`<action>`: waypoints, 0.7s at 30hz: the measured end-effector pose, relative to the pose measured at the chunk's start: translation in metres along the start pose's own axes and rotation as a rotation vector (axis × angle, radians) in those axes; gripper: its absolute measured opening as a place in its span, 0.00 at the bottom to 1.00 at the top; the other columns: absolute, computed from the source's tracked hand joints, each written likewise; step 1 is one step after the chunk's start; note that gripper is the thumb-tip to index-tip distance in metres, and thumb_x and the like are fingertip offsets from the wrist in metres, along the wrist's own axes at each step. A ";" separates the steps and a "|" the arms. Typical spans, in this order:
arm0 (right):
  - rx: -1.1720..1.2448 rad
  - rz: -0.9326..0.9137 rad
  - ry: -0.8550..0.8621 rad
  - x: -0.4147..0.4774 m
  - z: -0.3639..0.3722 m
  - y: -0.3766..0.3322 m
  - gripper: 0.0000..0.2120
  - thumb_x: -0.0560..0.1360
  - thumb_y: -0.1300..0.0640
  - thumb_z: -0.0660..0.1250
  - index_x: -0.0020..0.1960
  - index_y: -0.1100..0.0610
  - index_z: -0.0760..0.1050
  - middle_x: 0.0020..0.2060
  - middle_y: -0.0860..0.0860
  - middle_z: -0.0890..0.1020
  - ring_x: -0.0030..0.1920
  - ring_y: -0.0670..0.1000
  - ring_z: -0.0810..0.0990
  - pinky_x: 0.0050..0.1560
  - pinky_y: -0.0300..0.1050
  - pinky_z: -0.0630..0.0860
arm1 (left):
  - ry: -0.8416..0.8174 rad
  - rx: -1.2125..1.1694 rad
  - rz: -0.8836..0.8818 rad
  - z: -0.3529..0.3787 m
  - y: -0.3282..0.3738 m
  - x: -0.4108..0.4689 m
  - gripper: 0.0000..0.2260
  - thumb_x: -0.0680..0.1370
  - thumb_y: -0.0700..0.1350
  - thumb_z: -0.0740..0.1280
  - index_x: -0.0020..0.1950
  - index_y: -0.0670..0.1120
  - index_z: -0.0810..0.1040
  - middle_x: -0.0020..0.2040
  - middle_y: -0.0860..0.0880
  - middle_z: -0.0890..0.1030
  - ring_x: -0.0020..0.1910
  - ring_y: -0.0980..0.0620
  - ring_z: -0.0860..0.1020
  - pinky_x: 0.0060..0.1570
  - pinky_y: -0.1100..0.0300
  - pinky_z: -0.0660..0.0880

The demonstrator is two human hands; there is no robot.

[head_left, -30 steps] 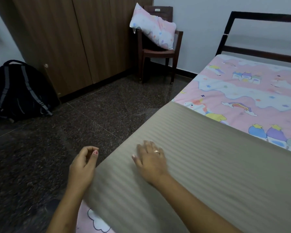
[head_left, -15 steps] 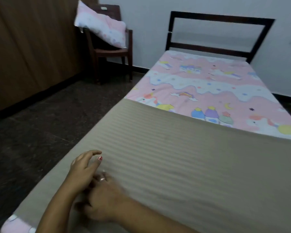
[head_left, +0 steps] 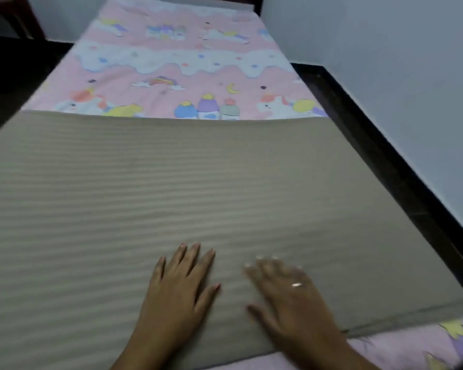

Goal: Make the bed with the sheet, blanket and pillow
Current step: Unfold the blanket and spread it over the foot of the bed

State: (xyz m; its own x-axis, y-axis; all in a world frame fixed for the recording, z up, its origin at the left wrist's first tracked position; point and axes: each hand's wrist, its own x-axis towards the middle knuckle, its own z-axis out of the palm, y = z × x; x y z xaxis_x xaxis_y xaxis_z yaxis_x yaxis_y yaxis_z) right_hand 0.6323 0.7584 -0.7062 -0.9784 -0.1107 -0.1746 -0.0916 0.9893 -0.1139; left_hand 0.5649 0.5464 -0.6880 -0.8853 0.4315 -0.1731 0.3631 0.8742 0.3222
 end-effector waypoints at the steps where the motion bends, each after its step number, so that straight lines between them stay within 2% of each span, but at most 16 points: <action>1: 0.007 0.096 -0.022 -0.014 -0.022 0.037 0.29 0.78 0.33 0.44 0.70 0.44 0.69 0.67 0.48 0.74 0.65 0.52 0.75 0.62 0.50 0.64 | -0.036 0.016 0.029 0.004 0.004 -0.003 0.29 0.79 0.64 0.42 0.68 0.55 0.72 0.67 0.48 0.75 0.67 0.47 0.72 0.64 0.49 0.65; 2: -0.058 0.225 0.209 -0.029 -0.024 0.078 0.31 0.77 0.33 0.41 0.70 0.44 0.69 0.68 0.48 0.73 0.66 0.53 0.74 0.63 0.50 0.65 | -0.065 0.024 0.061 0.005 0.007 -0.006 0.28 0.79 0.64 0.42 0.69 0.55 0.71 0.68 0.48 0.74 0.68 0.47 0.70 0.65 0.50 0.60; 4: -0.106 0.504 0.139 -0.058 -0.041 0.149 0.32 0.77 0.33 0.38 0.72 0.44 0.66 0.71 0.50 0.70 0.69 0.54 0.71 0.64 0.56 0.68 | -0.053 0.044 0.142 0.008 0.010 -0.009 0.27 0.79 0.64 0.43 0.71 0.55 0.68 0.69 0.48 0.73 0.69 0.49 0.66 0.67 0.55 0.52; 7: -0.038 0.864 0.111 -0.083 -0.061 0.218 0.28 0.78 0.36 0.43 0.76 0.42 0.56 0.76 0.49 0.59 0.75 0.55 0.59 0.71 0.63 0.57 | -0.077 0.076 0.221 0.008 0.021 -0.001 0.27 0.78 0.65 0.44 0.72 0.57 0.67 0.70 0.49 0.72 0.69 0.49 0.64 0.71 0.58 0.42; 9: 0.025 1.111 0.081 -0.082 -0.082 0.244 0.28 0.79 0.39 0.45 0.76 0.48 0.59 0.76 0.53 0.57 0.76 0.57 0.55 0.72 0.63 0.54 | -0.078 0.079 0.283 0.011 0.034 0.011 0.27 0.78 0.65 0.44 0.72 0.57 0.66 0.70 0.50 0.72 0.69 0.49 0.64 0.71 0.59 0.40; 10: -0.037 1.095 0.131 -0.074 -0.084 0.242 0.27 0.80 0.41 0.46 0.74 0.52 0.63 0.75 0.55 0.59 0.75 0.58 0.57 0.71 0.63 0.56 | -0.073 0.096 0.306 0.013 0.042 0.019 0.27 0.78 0.65 0.44 0.72 0.57 0.65 0.69 0.51 0.73 0.69 0.50 0.64 0.71 0.59 0.41; 11: -0.068 0.997 0.205 -0.058 -0.081 0.229 0.26 0.80 0.42 0.48 0.71 0.54 0.66 0.73 0.57 0.64 0.73 0.60 0.62 0.69 0.63 0.60 | -0.049 0.113 0.329 0.015 0.050 0.029 0.27 0.79 0.65 0.44 0.73 0.56 0.65 0.69 0.51 0.73 0.68 0.52 0.64 0.70 0.59 0.44; 13: -0.027 0.709 0.360 -0.018 -0.070 0.175 0.26 0.80 0.42 0.48 0.65 0.56 0.74 0.65 0.59 0.74 0.65 0.61 0.73 0.64 0.62 0.70 | 0.026 0.124 0.347 0.017 0.067 0.049 0.28 0.80 0.62 0.42 0.72 0.52 0.66 0.68 0.51 0.75 0.68 0.53 0.65 0.68 0.55 0.54; 14: -0.010 0.549 0.406 0.001 -0.063 0.142 0.26 0.79 0.41 0.48 0.64 0.54 0.75 0.63 0.57 0.77 0.62 0.60 0.76 0.62 0.60 0.73 | 0.042 0.123 0.330 0.016 0.077 0.059 0.28 0.80 0.61 0.42 0.70 0.50 0.68 0.67 0.50 0.75 0.67 0.53 0.67 0.66 0.52 0.62; 15: -0.019 0.411 0.403 0.016 -0.053 0.107 0.24 0.78 0.41 0.49 0.64 0.51 0.75 0.62 0.54 0.78 0.62 0.57 0.77 0.60 0.59 0.73 | 0.047 0.120 0.302 0.015 0.084 0.068 0.28 0.81 0.59 0.42 0.68 0.47 0.71 0.65 0.49 0.77 0.66 0.51 0.70 0.61 0.49 0.71; 17: -0.002 0.195 0.335 0.039 -0.041 0.062 0.22 0.76 0.41 0.53 0.66 0.46 0.72 0.64 0.47 0.77 0.63 0.51 0.76 0.60 0.57 0.73 | 0.012 0.109 0.257 0.013 0.094 0.081 0.25 0.79 0.56 0.48 0.64 0.44 0.76 0.63 0.48 0.79 0.61 0.47 0.77 0.50 0.45 0.77; 19: 0.012 0.136 0.218 0.048 -0.038 0.061 0.23 0.76 0.40 0.52 0.66 0.44 0.71 0.64 0.44 0.76 0.64 0.48 0.75 0.61 0.57 0.73 | -0.044 0.163 0.235 0.015 0.097 0.091 0.25 0.73 0.54 0.54 0.62 0.44 0.78 0.61 0.47 0.80 0.57 0.46 0.80 0.47 0.44 0.77; 21: 0.000 0.208 0.129 0.044 -0.042 0.101 0.26 0.76 0.38 0.47 0.70 0.42 0.67 0.69 0.44 0.72 0.69 0.49 0.70 0.66 0.58 0.67 | -0.023 0.185 0.241 0.020 0.100 0.100 0.26 0.72 0.56 0.54 0.62 0.45 0.79 0.61 0.48 0.80 0.58 0.46 0.80 0.47 0.43 0.77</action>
State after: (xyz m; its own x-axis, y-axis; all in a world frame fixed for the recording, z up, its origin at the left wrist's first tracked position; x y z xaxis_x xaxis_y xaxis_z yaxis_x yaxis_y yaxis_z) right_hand 0.5721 0.8578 -0.6844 -0.9917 0.1089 -0.0678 0.1146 0.9895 -0.0882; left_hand 0.5188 0.6809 -0.6918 -0.7612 0.6345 -0.1343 0.6104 0.7709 0.1822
